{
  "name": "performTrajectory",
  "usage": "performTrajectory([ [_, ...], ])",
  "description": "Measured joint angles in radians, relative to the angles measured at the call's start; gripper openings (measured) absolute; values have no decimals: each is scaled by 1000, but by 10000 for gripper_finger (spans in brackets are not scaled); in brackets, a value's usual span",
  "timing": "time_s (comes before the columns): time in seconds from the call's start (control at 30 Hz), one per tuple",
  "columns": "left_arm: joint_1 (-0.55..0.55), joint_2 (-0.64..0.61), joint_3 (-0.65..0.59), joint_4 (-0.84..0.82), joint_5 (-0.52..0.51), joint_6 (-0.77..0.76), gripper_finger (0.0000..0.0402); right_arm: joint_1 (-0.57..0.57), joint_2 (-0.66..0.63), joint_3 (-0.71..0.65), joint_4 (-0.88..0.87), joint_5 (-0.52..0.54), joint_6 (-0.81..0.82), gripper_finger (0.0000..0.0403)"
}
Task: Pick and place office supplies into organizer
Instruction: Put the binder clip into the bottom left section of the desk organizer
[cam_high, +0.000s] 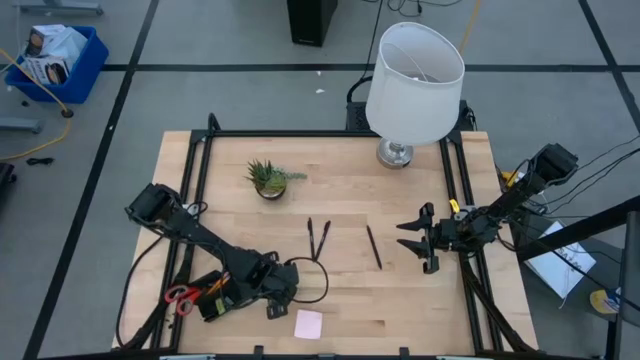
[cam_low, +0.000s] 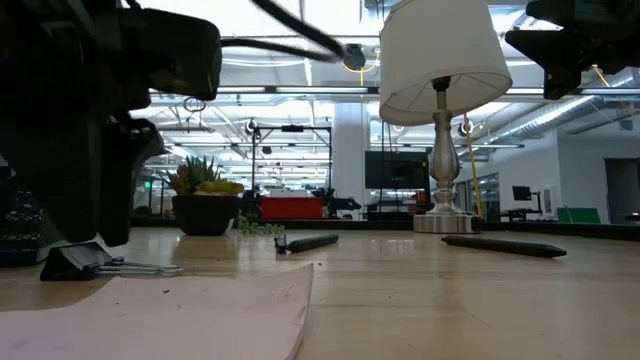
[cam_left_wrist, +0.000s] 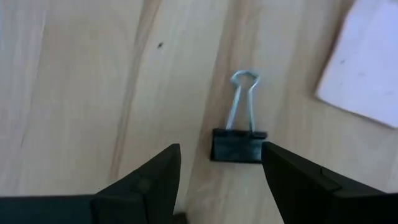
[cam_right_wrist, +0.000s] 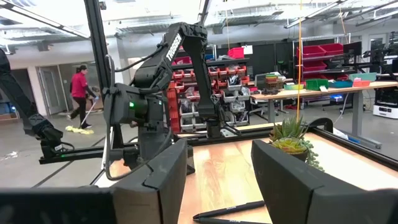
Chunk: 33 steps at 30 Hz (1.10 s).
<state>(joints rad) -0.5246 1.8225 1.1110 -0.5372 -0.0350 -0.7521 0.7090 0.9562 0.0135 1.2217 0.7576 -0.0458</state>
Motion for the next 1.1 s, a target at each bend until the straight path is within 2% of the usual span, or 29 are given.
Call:
performTrajectory([
  [0.3, -21, 2, 6, 28, -3, 8, 230, 0, 0, 0, 0, 0, 0, 175],
  [0.57, -26, 59, 11, 30, 4, 7, 230, 0, 0, 0, 0, 0, 0, 172],
  [1.1, -29, 88, 51, -20, -53, 37, 221, 0, 0, 0, -2, 0, 0, 174],
])
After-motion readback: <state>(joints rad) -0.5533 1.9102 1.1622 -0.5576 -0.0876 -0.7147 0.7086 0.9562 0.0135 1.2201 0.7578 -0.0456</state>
